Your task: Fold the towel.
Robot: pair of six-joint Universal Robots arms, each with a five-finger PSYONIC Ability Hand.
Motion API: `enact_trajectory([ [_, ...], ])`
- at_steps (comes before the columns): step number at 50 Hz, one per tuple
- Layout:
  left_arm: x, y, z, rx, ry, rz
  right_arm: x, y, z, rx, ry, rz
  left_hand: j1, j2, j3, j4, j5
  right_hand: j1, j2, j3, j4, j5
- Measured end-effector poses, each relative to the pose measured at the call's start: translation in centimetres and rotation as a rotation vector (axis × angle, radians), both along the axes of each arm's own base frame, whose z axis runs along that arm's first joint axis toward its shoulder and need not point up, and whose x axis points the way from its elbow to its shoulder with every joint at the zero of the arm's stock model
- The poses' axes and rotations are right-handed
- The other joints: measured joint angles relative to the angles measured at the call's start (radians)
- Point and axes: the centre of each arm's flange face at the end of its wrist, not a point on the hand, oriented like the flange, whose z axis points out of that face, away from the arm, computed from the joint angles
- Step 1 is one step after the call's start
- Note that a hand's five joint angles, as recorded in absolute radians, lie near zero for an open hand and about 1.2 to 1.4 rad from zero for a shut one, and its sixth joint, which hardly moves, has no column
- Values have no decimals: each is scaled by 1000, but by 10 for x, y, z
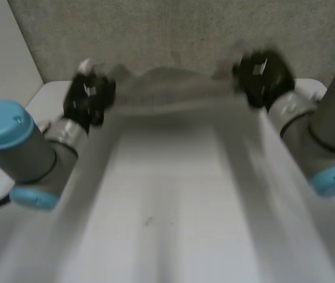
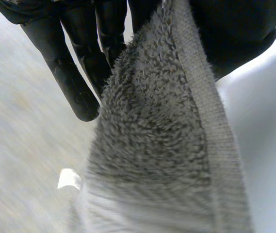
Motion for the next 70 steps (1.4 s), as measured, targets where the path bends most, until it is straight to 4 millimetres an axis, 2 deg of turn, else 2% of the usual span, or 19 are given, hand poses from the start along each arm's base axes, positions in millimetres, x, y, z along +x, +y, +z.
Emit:
enact_trajectory([
  [1,3,8,-13,50,-43,0,-1,4,-22,93,41,9,0,-14,-9,-11,-6,0,0,0,0,0],
  [2,4,12,-21,78,-68,-1,-2,6,-31,133,58,12,0,-14,-9,-11,-6,0,0,0,0,0],
  [3,6,20,-35,126,-114,-5,-4,11,-55,230,98,17,-18,-59,-57,-60,-52,0,0,0,0,0],
  [6,8,35,-61,200,-193,-20,-9,20,-91,388,161,19,-118,-147,-144,-140,-133,0,0,0,0,0],
  [9,7,47,-81,250,-252,-39,-16,27,-115,500,199,12,-194,-225,-214,-218,-211,0,0,0,0,0],
  [12,4,53,-95,276,-285,-52,-22,30,-125,556,212,0,-389,-424,-420,-424,-411,0,0,0,0,0],
  [18,6,51,-96,273,-292,-32,-36,34,-117,562,196,-21,-828,-861,-857,-856,-850,0,0,0,0,0],
  [23,16,42,-79,238,-270,39,-43,39,-109,556,176,-14,-933,-970,-966,-969,-963,0,0,0,0,0],
  [31,33,35,-61,208,-246,154,-51,49,-111,558,159,-6,-956,-999,-992,-997,-992,0,0,0,0,0],
  [40,53,26,-66,238,-250,217,-57,49,-116,553,151,-23,-955,-992,-990,-994,-986,0,0,0,0,0],
  [45,59,26,-71,258,-256,231,-58,48,-117,553,149,-28,-862,-890,-899,-901,-895,0,0,0,0,0],
  [46,60,26,-72,262,-257,232,-58,47,-117,554,148,-29,-778,-828,-825,-827,-821,0,0,0,0,0],
  [47,62,28,-73,267,-258,234,-58,47,-117,556,144,-31,-600,-656,-653,-655,-650,0,0,0,0,0],
  [49,62,29,-73,269,-258,234,-58,47,-117,558,138,-32,-495,-533,-531,-550,-546,0,0,0,0,0],
  [50,63,30,-71,268,-257,233,-58,47,-117,562,129,-35,-293,-353,-352,-353,-352,0,0,0,0,0],
  [52,63,32,-70,266,-256,231,-58,47,-117,565,119,-38,-122,-176,-174,-175,-170,0,0,0,0,0],
  [56,61,37,-64,254,-252,223,-58,46,-116,575,90,-44,-53,-48,-47,-49,-56,0,0,0,0,0],
  [64,62,50,-56,257,-255,212,-58,47,-112,577,74,-50,-31,-7,-6,-8,-22,0,0,0,0,1],
  [70,69,67,-35,292,-269,221,-63,58,-78,535,106,-43,-29,-1,0,-3,-15,0,0,0,0,1],
])
